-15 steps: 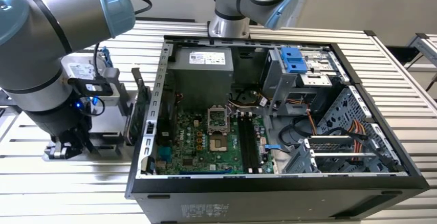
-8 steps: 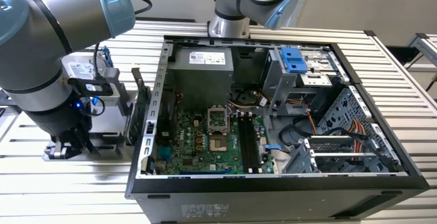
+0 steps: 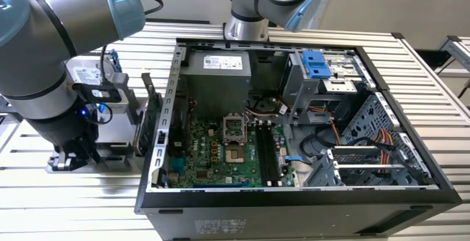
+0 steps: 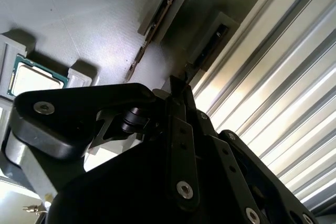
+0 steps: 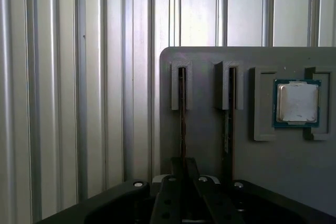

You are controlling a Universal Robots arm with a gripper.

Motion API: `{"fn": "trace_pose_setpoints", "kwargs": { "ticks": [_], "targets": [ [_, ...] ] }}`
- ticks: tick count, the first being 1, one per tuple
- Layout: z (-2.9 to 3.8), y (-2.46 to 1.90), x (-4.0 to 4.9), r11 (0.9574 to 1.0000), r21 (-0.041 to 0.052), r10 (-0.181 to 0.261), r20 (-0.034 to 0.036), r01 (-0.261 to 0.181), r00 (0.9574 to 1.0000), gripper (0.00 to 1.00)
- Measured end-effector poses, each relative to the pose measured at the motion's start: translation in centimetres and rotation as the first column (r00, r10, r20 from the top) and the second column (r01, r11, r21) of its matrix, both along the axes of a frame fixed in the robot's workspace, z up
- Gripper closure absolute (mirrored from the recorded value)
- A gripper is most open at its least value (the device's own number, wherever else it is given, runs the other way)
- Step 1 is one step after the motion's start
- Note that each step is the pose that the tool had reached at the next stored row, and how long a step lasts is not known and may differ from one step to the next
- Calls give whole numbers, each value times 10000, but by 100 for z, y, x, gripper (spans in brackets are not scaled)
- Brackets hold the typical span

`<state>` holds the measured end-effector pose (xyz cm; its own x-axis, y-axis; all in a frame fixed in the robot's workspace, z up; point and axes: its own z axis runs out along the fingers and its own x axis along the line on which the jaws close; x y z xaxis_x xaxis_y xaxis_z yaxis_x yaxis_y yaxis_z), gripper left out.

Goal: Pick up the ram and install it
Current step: 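Pick up the ram and move it above insertion slot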

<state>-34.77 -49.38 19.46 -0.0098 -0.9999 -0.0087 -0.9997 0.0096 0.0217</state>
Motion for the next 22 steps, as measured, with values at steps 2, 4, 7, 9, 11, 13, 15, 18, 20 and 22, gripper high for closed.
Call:
{"fn": "trace_pose_setpoints", "kwargs": {
  "ticks": [2,4,7,9,11,13,15,18,20,22],
  "targets": [
    [34,0,0,10000,1,-1,2,1,10000,100],
    [66,0,0,10000,1,0,2,0,10000,100],
    [115,0,0,10000,0,0,1,0,10000,100],
    [143,0,0,10000,0,0,1,0,10000,100],
    [169,0,0,10000,0,0,1,0,10000,100],
    [195,0,0,10000,1,0,1,0,10000,100],
    [220,0,0,10000,0,0,2,0,10000,100],
    [253,0,0,10000,0,0,0,0,10000,100],
    [275,1,0,10000,0,-1,0,1,10000,100],
    [296,1,0,10000,0,0,1,0,10000,100]
  ]
}}
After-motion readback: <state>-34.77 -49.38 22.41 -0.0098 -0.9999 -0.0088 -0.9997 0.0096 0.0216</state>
